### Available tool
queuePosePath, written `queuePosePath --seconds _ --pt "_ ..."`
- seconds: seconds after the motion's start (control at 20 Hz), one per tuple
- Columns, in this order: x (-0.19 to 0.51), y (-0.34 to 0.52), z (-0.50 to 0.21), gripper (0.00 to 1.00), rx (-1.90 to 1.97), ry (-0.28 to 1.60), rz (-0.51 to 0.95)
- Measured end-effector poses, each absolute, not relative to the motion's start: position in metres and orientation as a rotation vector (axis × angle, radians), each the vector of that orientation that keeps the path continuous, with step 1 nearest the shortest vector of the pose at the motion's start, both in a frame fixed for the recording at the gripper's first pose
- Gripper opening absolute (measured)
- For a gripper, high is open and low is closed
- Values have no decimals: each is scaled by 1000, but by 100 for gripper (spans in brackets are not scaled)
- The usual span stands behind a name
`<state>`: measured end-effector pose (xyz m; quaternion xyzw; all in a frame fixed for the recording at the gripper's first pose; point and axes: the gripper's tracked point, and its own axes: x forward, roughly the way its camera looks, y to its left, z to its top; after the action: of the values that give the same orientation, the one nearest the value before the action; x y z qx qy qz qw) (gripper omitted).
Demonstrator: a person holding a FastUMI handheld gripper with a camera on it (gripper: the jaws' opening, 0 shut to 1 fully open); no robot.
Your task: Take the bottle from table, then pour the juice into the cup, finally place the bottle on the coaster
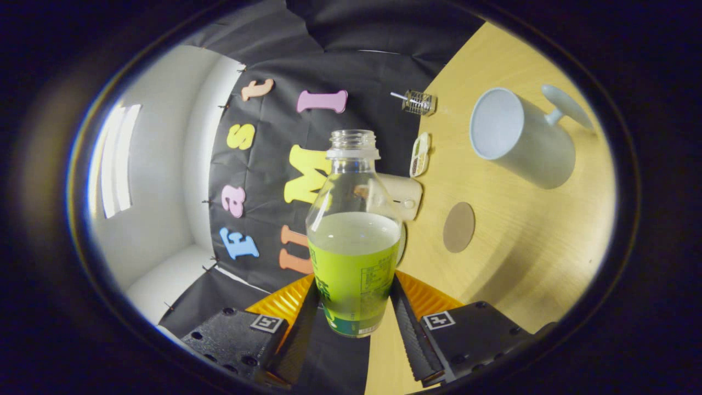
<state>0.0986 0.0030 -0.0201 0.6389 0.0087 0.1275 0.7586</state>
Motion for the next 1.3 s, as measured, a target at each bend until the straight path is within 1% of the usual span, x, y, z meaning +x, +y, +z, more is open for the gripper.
queuePosePath --seconds 0.7,1.3 --pt "115 -8 -8 77 1655 14 293" --pt "121 -22 -3 78 1771 -14 277"
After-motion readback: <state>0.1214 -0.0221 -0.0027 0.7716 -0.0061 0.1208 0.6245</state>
